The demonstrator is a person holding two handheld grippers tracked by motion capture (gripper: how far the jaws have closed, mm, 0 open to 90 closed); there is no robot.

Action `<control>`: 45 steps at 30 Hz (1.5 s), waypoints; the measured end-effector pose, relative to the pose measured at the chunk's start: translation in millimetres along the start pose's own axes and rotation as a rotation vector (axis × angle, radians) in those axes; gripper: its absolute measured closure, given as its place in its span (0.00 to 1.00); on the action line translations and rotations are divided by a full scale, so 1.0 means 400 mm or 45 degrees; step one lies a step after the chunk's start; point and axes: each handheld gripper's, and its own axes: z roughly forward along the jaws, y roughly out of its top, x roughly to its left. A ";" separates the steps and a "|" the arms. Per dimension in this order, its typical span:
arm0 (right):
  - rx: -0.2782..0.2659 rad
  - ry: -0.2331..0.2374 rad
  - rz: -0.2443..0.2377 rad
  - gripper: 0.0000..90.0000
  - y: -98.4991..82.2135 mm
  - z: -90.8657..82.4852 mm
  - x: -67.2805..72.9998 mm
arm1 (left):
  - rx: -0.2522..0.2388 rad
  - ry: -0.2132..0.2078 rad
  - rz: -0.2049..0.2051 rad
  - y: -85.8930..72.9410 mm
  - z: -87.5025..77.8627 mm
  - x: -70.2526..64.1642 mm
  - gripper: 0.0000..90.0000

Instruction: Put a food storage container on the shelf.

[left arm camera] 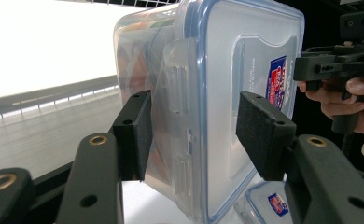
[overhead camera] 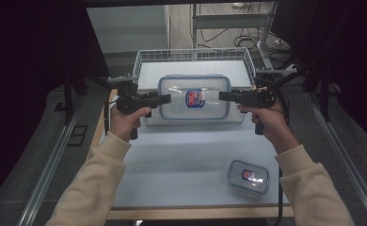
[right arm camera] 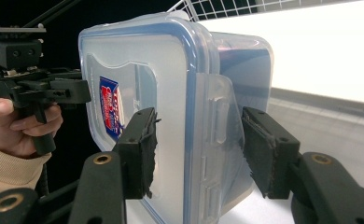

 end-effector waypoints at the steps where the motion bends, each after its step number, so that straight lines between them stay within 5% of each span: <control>1: -0.001 0.001 0.000 0.52 0.004 0.001 0.000 | -0.003 0.000 0.000 0.004 0.000 0.001 0.52; 24: -0.010 -0.009 -0.041 0.52 0.129 0.027 -0.023 | -0.057 0.001 0.017 0.109 0.024 0.046 0.52; 36: 0.016 -0.025 -0.017 0.52 0.204 0.075 -0.087 | -0.042 0.005 -0.014 0.178 0.086 0.115 0.52; 45: 0.037 -0.033 0.030 0.52 0.220 0.105 -0.146 | -0.028 -0.003 -0.059 0.184 0.134 0.158 0.51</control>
